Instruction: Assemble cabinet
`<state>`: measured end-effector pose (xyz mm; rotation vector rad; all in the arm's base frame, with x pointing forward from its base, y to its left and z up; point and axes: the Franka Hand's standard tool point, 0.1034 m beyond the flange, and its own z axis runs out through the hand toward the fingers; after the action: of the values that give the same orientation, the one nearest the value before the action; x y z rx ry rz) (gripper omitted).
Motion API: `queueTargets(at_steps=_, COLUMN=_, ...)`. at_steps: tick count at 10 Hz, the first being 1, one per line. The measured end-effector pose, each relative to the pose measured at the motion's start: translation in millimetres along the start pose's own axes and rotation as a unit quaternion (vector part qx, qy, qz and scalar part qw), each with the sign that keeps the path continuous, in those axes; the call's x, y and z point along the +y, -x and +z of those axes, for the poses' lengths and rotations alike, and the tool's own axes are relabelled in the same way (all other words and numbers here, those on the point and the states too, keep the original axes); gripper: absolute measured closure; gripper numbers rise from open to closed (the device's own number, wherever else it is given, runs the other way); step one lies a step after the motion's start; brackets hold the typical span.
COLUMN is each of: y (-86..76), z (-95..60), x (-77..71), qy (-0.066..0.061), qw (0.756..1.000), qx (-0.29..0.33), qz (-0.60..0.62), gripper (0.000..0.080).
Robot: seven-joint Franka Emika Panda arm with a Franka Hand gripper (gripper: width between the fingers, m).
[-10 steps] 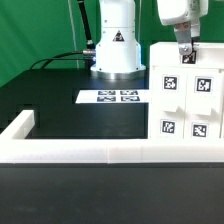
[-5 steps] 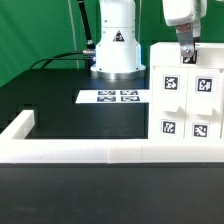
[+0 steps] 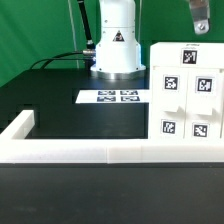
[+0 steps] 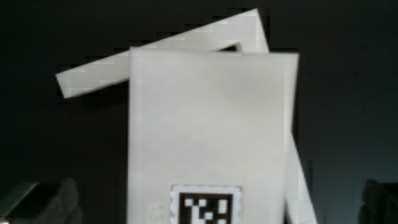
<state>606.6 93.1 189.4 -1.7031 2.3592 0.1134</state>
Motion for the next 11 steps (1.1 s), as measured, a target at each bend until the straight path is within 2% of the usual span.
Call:
queueTargets(at_steps=2, y=8.2, z=-5.3, x=-4.8, qy=-0.006, qw=1.000, qx=-0.005, qz=-0.004, gripper=0.0002)
queueTargets(at_steps=4, y=13.7, z=-0.9, x=-5.6, qy=-0.005, qw=1.000, qx=-0.005, qz=-0.009, gripper=0.0002)
queueTargets(at_steps=11, y=14.3, z=0.6, x=-4.4, qy=-0.004, qw=1.000, qx=-0.004, qz=-0.026, gripper=0.0002)
